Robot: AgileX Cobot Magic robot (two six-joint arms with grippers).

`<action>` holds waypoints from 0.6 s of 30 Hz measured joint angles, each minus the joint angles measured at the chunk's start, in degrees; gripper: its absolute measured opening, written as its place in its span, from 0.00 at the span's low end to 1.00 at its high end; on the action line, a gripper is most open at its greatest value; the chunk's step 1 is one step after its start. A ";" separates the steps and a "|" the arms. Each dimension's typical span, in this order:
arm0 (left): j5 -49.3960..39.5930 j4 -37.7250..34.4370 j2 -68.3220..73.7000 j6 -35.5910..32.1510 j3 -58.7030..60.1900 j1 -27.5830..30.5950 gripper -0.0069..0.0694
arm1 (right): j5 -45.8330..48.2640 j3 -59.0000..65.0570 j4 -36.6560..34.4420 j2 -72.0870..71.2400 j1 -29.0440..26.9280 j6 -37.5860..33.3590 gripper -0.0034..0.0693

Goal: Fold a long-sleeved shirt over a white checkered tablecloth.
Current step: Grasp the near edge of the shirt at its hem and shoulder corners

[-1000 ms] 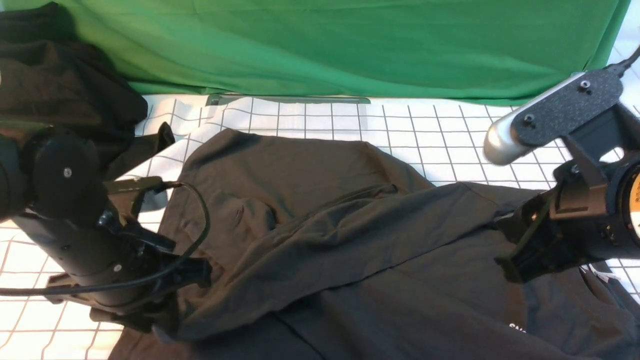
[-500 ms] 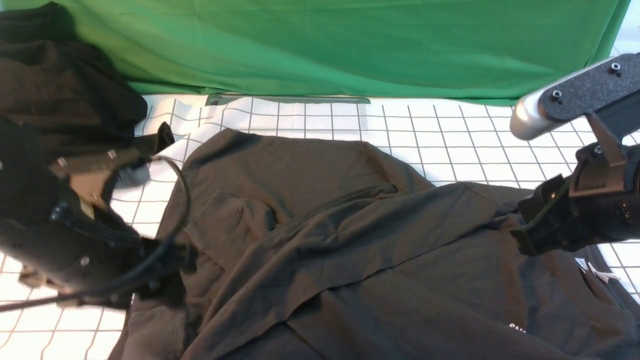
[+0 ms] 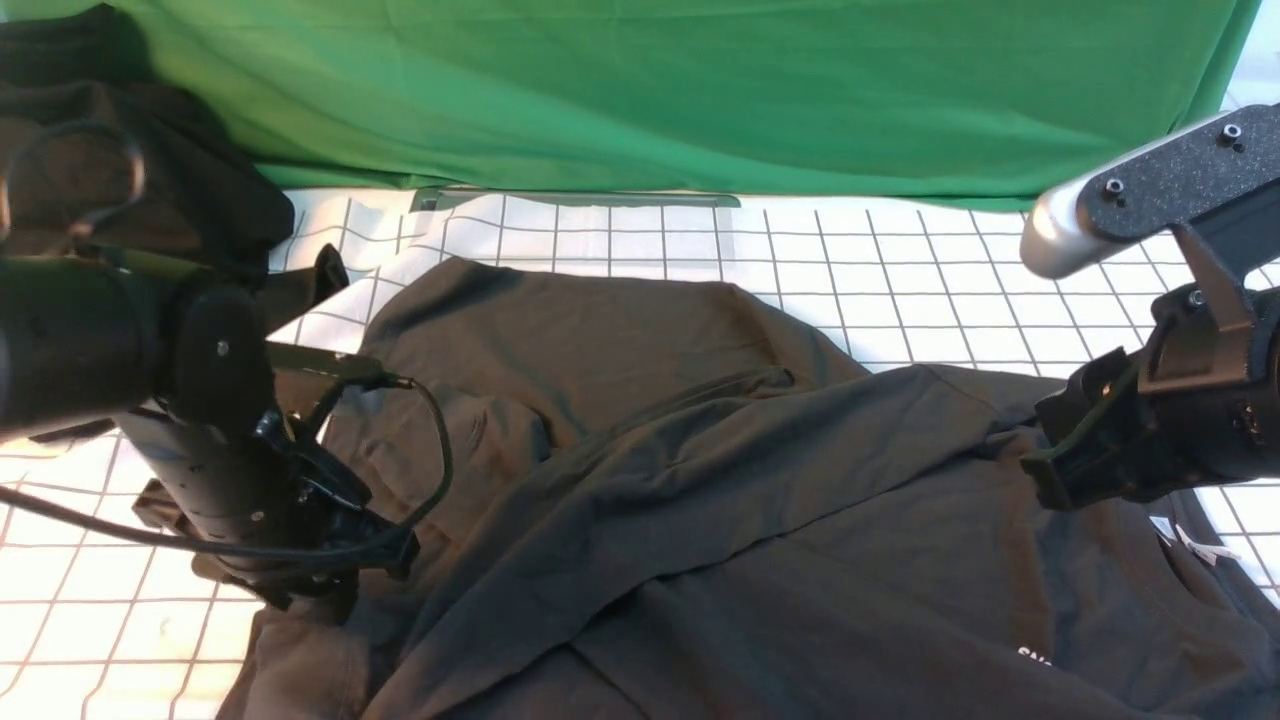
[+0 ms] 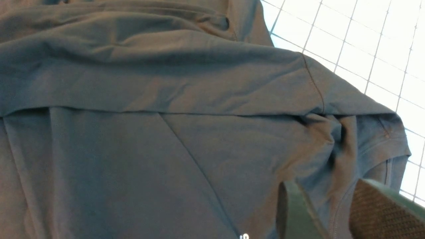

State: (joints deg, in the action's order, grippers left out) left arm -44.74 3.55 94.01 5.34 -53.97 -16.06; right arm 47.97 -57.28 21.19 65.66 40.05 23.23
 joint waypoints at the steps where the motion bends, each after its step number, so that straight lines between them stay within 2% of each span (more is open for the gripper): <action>1: 0.83 0.62 0.77 -0.68 -0.06 0.00 0.56 | 0.00 0.00 0.00 0.00 0.00 0.00 0.38; 3: 1.59 0.60 1.80 -2.14 -0.06 0.00 0.65 | 0.05 0.00 0.00 0.00 0.00 0.00 0.38; 5: 1.60 0.13 2.36 -3.57 -0.06 0.00 0.69 | 0.05 0.00 0.00 0.00 0.00 0.00 0.38; 9: 1.30 -2.97 2.67 -7.24 -0.06 0.00 0.70 | 0.05 0.00 0.00 0.00 0.00 0.00 0.38; 13: 0.67 -6.09 3.13 -10.30 -0.14 0.00 0.60 | 0.05 0.00 0.00 0.00 0.00 0.00 0.38; 17: -0.47 -7.49 4.35 -11.07 -0.39 0.00 0.39 | 0.05 0.00 0.00 0.00 0.00 0.00 0.38; 18: -0.53 -7.49 4.36 -11.11 -0.45 0.00 0.37 | 0.05 0.00 0.00 0.00 0.00 0.00 0.38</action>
State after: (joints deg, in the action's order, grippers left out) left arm -45.27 -3.94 98.36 -5.78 -54.43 -16.06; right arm 48.02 -57.28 21.19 65.66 40.05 23.23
